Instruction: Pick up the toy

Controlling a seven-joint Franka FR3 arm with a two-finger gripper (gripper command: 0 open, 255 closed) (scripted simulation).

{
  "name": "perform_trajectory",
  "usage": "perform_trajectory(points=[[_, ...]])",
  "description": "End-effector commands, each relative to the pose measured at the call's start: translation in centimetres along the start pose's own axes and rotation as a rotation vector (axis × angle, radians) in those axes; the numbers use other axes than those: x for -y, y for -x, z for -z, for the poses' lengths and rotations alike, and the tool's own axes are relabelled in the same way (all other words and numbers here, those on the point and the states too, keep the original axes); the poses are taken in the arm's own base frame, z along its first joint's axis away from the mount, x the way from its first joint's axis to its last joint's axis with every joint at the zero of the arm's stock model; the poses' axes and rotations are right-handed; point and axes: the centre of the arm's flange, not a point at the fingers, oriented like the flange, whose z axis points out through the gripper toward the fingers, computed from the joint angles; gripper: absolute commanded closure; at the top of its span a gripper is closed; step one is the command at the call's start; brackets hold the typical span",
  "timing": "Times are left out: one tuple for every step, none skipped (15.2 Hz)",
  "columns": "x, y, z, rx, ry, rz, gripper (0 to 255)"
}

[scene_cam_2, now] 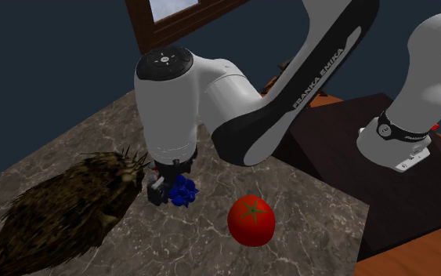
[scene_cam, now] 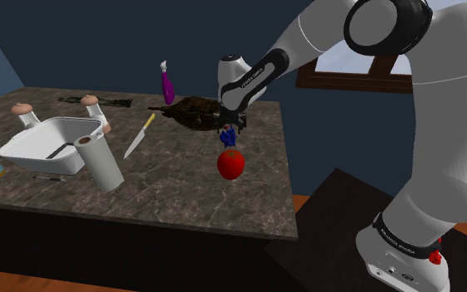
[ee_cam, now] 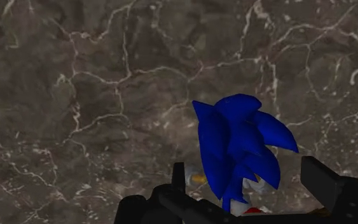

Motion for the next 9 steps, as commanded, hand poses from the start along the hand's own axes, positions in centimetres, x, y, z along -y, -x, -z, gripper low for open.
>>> perform_trajectory(points=[[0.05, 0.02, -0.83, 0.0, 0.0, 0.0, 0], [0.05, 0.01, -0.83, 0.0, 0.0, 0.0, 0], [0.06, 0.02, -0.82, 0.0, 0.0, 0.0, 255], [0.03, 0.04, -0.8, 0.0, 0.0, 0.0, 255], [0.01, 0.06, -0.8, 0.0, 0.0, 0.0, 255], [0.05, 0.03, -0.82, 0.0, 0.0, 0.0, 255], [0.05, 0.03, -0.84, 0.0, 0.0, 0.0, 255], [0.05, 0.05, -0.88, 0.0, 0.0, 0.0, 255], [0.07, 0.04, -0.93, 0.0, 0.0, 0.0, 255]])
